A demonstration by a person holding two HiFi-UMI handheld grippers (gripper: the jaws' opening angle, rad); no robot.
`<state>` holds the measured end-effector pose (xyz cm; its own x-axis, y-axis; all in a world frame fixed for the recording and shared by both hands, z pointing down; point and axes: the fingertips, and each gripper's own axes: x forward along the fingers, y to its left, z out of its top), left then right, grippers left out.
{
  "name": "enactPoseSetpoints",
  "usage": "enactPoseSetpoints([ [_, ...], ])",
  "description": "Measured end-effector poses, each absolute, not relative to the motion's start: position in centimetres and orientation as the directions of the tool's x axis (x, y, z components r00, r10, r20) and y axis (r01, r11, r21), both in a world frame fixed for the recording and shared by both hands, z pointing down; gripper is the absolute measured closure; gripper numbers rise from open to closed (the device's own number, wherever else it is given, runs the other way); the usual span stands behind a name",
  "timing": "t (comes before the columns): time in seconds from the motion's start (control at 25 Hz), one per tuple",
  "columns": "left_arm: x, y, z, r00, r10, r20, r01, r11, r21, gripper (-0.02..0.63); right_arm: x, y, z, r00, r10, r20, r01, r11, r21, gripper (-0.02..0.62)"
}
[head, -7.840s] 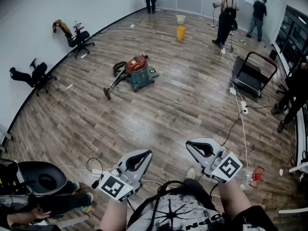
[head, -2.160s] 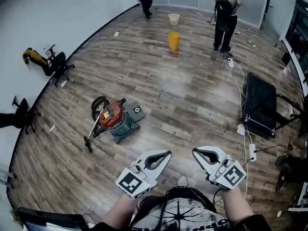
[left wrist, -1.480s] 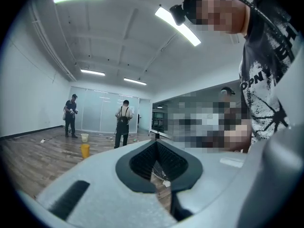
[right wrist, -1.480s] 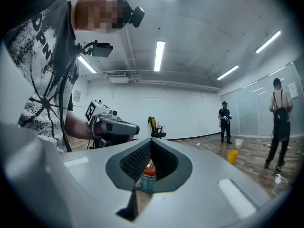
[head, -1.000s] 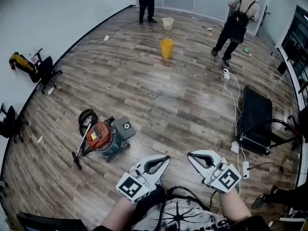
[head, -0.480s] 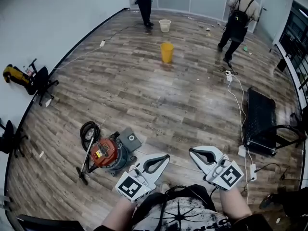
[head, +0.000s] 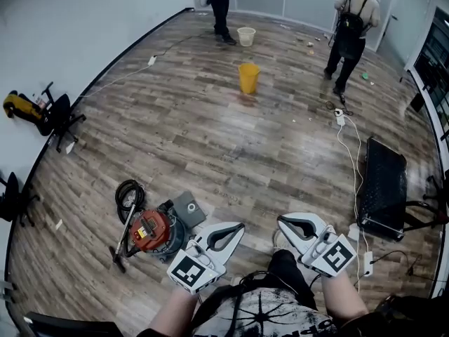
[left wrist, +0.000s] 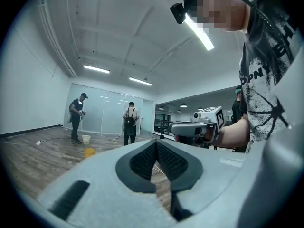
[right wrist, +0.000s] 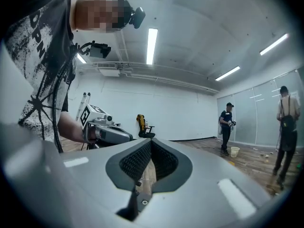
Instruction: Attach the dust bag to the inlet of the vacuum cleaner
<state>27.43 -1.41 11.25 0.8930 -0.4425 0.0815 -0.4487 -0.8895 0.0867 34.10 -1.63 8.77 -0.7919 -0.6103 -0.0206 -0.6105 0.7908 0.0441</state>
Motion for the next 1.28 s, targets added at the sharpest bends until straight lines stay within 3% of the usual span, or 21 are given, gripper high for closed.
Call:
enactPoseSetpoints([
  [0.2,29.9,-6.4,12.1,0.856,-0.502,0.121,-0.514,-0.851,0.106,0.606,36.1,-6.8,10.0,-0.842,-0.540,-0.022,-0.540,0.841,0.040,0.591],
  [0.36,33.3,-11.2,10.7,0.833,-0.550,0.062,-0.553,-0.828,0.095,0.606,38.3,-11.2,10.3,-0.886,-0.464,0.008,-0.464,0.885,0.025,0.591],
  [0.52,36.8,-15.7,10.1,0.804,-0.593,0.055,-0.595,-0.799,0.090,0.606,41.4,-15.0,9.7,-0.915,-0.401,-0.044,-0.403,0.914,0.050,0.591],
  [0.84,40.8,-22.2,9.2,0.737,-0.675,0.048,-0.676,-0.732,0.083,0.606,47.0,-21.1,9.7,-0.945,-0.325,-0.035,-0.327,0.943,0.061,0.591],
  [1.28,37.0,-26.3,10.2,0.640,-0.766,0.058,-0.768,-0.637,0.067,0.606,42.1,-25.4,9.7,-0.983,-0.166,-0.081,-0.170,0.984,0.050,0.591],
])
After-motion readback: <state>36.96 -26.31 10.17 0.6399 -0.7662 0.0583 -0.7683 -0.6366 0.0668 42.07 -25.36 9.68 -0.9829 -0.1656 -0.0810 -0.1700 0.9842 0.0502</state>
